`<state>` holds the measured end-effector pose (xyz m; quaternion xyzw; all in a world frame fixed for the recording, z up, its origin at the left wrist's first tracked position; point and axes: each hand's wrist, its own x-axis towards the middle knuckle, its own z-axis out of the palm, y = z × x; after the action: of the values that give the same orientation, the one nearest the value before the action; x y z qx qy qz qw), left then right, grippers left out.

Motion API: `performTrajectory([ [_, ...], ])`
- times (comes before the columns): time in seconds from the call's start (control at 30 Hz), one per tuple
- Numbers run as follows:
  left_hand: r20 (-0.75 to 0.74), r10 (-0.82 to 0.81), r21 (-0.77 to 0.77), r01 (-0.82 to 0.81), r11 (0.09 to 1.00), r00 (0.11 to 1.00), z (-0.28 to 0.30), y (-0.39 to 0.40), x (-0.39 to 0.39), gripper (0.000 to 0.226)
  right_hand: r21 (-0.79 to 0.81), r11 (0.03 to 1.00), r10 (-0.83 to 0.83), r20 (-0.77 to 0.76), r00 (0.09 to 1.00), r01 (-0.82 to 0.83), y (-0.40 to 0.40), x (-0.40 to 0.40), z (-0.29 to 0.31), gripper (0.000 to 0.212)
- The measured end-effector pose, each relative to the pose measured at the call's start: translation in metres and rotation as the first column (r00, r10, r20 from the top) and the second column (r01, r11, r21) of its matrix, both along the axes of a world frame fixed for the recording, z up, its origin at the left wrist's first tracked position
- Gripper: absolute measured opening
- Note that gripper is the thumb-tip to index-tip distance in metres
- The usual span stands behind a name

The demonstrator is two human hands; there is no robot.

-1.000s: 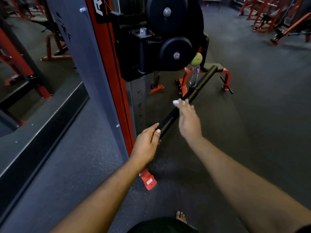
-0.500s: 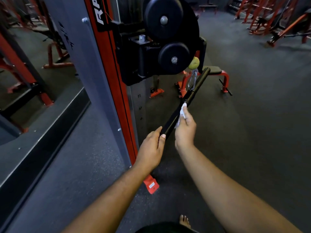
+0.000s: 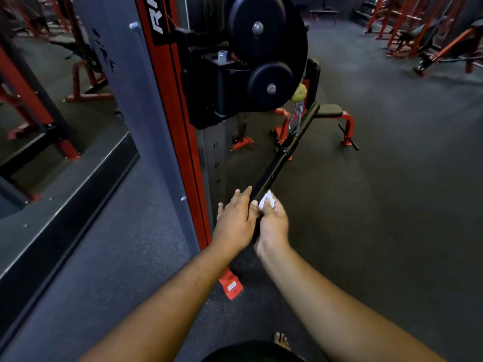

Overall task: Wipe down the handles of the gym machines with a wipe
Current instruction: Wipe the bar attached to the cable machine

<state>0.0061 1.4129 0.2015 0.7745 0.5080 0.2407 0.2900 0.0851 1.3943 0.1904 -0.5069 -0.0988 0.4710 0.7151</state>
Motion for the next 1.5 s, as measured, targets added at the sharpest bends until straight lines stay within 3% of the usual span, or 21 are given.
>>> performTrajectory([
  [0.07, -0.045, -0.004, 0.003, 0.004, 1.0, 0.999, 0.001, 0.004, -0.004, 0.054, 0.044, 0.986, 0.159, -0.023, 0.987, -0.158, -0.023, -0.013, -0.011, 0.027],
  [0.13, -0.089, -0.015, -0.021, 0.014, 1.0, 0.996, 0.0, 0.007, -0.008, 0.056, 0.06, 0.957, 0.277, 0.106, 0.955, -0.284, -0.027, -0.003, -0.02, 0.026],
  [0.23, -0.108, -0.027, -0.051, 0.022, 0.998, 0.994, -0.001, 0.008, -0.011, 0.058, -0.071, 0.993, 0.119, 0.476, 0.871, -0.096, 0.003, 0.044, -0.02, 0.019],
  [0.3, -0.098, -0.032, -0.046, 0.027, 0.999, 0.995, -0.002, 0.007, -0.011, 0.058, -0.097, 0.992, 0.015, 0.724, 0.689, 0.081, 0.025, 0.082, -0.004, 0.023],
  [0.33, -0.086, -0.033, -0.047, 0.029, 0.998, 0.996, -0.003, 0.007, -0.01, 0.057, -0.079, 0.991, 0.007, 0.831, 0.557, 0.105, 0.033, 0.095, 0.007, 0.029],
  [0.43, -0.063, -0.039, -0.039, 0.037, 0.999, 0.997, -0.003, 0.007, -0.008, 0.054, -0.074, 0.993, 0.088, 0.983, 0.162, -0.086, 0.045, 0.105, 0.019, 0.041],
  [0.5, -0.047, -0.034, -0.021, 0.033, 0.999, 0.998, -0.004, 0.007, -0.011, 0.05, -0.041, 0.979, 0.043, 0.999, 0.005, -0.198, 0.036, 0.088, 0.0, 0.044],
  [0.57, -0.031, -0.021, 0.003, 0.021, 1.0, 0.999, -0.007, 0.01, -0.016, 0.043, -0.027, 0.929, -0.009, 0.996, -0.093, -0.37, 0.018, 0.066, -0.022, 0.048],
  [0.67, -0.062, -0.028, 0.003, 0.028, 1.0, 0.998, -0.011, 0.013, -0.024, 0.043, -0.138, 0.844, -0.017, 0.959, -0.283, -0.519, 0.014, 0.07, -0.019, 0.059],
  [0.73, -0.095, -0.021, -0.006, 0.021, 1.0, 0.995, -0.01, 0.013, -0.026, 0.051, -0.186, 0.883, -0.038, 0.887, -0.46, -0.431, 0.043, 0.102, -0.005, 0.06],
  [0.8, -0.099, -0.016, 0.005, 0.017, 1.0, 0.995, -0.008, 0.011, -0.025, 0.054, -0.269, 0.932, 0.083, 0.811, -0.579, -0.243, 0.073, 0.135, 0.014, 0.054],
  [0.87, -0.093, -0.015, 0.018, 0.017, 1.0, 0.996, -0.006, 0.008, -0.023, 0.054, -0.319, 0.935, 0.197, 0.833, -0.517, -0.159, 0.083, 0.146, 0.021, 0.051],
  [1.0, -0.035, 0.015, 0.01, -0.015, 1.0, 0.999, -0.005, 0.01, -0.025, 0.047, -0.106, 0.951, 0.071, 0.989, -0.127, -0.29, 0.042, 0.087, -0.002, 0.051],
  [1.03, -0.013, 0.021, 0.003, -0.021, 1.0, 1.0, -0.005, 0.012, -0.027, 0.046, -0.072, 0.931, 0.04, 0.995, -0.096, -0.357, 0.027, 0.07, -0.011, 0.053],
  [1.13, 0.018, 0.016, -0.016, -0.015, 1.0, 1.0, -0.008, 0.01, -0.029, 0.046, -0.025, 0.891, -0.029, 0.993, -0.113, -0.453, 0.006, 0.057, -0.023, 0.057],
  [1.2, -0.002, -0.002, -0.02, 0.002, 1.0, 1.0, -0.008, 0.007, -0.027, 0.05, 0.018, 0.939, -0.058, 0.993, -0.106, -0.345, 0.019, 0.077, -0.021, 0.059],
  [1.23, -0.01, -0.009, -0.018, 0.009, 1.0, 1.0, -0.007, 0.005, -0.025, 0.051, 0.022, 0.969, -0.036, 0.998, -0.053, -0.247, 0.026, 0.086, -0.017, 0.059],
  [1.3, -0.006, -0.02, -0.008, 0.02, 1.0, 1.0, -0.004, 0.003, -0.02, 0.052, 0.015, 0.997, -0.005, 0.99, 0.139, -0.073, 0.037, 0.094, -0.009, 0.057],
  [1.4, 0.054, -0.003, -0.044, 0.005, 0.999, 0.999, -0.001, 0.002, -0.014, 0.051, 0.044, 0.998, -0.061, 0.877, 0.477, 0.048, 0.032, 0.061, -0.008, 0.052],
  [1.5, 0.159, 0.012, -0.108, 0.006, 0.994, 0.987, 0.0, 0.003, -0.013, 0.052, 0.13, 0.989, -0.135, 0.531, 0.837, 0.077, 0.004, 0.005, -0.012, 0.047],
])
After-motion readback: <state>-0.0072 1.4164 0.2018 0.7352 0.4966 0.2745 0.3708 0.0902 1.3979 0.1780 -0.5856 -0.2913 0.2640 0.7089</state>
